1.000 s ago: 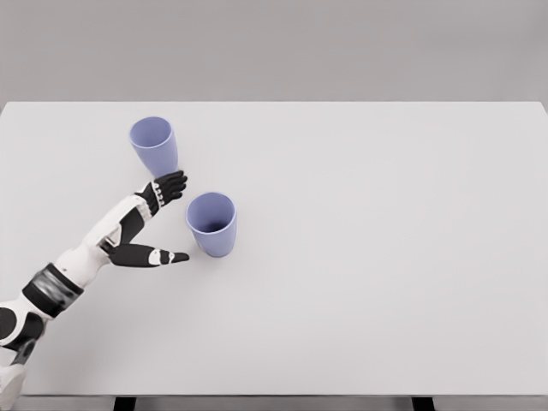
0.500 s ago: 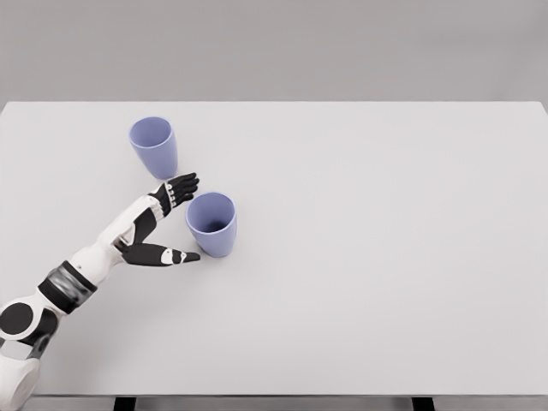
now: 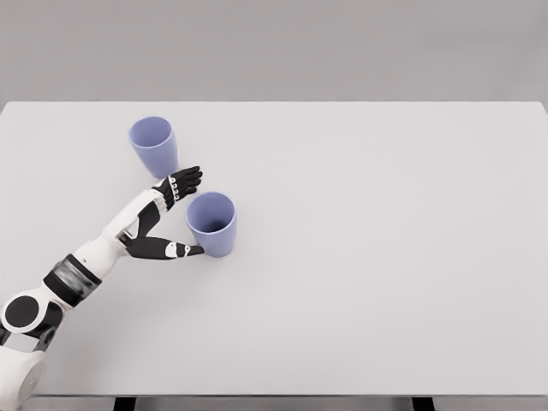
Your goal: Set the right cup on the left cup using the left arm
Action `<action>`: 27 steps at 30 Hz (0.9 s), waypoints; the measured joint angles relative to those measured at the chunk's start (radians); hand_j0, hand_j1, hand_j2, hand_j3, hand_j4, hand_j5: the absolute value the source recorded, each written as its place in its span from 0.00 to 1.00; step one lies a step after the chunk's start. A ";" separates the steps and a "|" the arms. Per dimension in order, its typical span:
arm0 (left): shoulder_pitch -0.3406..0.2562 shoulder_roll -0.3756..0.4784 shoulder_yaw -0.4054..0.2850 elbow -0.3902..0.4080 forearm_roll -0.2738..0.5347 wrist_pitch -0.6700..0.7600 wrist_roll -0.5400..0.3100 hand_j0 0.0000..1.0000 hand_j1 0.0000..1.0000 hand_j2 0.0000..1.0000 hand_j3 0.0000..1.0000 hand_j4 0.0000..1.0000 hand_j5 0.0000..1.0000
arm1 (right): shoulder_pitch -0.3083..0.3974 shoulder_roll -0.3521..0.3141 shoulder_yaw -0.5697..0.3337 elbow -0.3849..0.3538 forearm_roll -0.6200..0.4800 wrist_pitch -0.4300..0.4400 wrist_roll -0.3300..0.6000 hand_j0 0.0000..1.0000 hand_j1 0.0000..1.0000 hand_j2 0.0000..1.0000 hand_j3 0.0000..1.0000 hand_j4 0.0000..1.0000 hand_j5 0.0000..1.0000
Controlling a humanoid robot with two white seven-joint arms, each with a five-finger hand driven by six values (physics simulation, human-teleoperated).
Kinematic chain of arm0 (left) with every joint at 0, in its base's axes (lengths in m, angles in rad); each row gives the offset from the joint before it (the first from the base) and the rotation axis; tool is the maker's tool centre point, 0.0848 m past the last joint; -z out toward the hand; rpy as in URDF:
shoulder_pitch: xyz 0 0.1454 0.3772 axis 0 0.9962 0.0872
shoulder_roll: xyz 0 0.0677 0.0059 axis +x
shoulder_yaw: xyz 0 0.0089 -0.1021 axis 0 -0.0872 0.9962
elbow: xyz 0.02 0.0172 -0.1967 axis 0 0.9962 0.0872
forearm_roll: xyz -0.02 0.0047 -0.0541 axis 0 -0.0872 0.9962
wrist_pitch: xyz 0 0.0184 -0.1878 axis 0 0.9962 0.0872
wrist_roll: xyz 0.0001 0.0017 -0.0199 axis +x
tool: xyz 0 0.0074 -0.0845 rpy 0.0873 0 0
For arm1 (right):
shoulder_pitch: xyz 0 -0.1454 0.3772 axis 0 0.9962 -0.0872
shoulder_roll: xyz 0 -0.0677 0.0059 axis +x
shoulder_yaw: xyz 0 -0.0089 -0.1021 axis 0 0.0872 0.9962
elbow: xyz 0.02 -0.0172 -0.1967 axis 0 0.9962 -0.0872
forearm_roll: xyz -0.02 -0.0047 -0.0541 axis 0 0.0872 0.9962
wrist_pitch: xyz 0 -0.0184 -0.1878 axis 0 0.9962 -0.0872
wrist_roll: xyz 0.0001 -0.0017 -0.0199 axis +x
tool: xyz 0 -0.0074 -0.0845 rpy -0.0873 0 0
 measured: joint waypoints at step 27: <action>-0.043 -0.038 -0.044 0.058 -0.022 0.000 0.000 1.00 1.00 1.00 1.00 1.00 1.00 | 0.000 0.000 0.000 0.000 0.000 0.000 0.000 1.00 1.00 1.00 1.00 1.00 1.00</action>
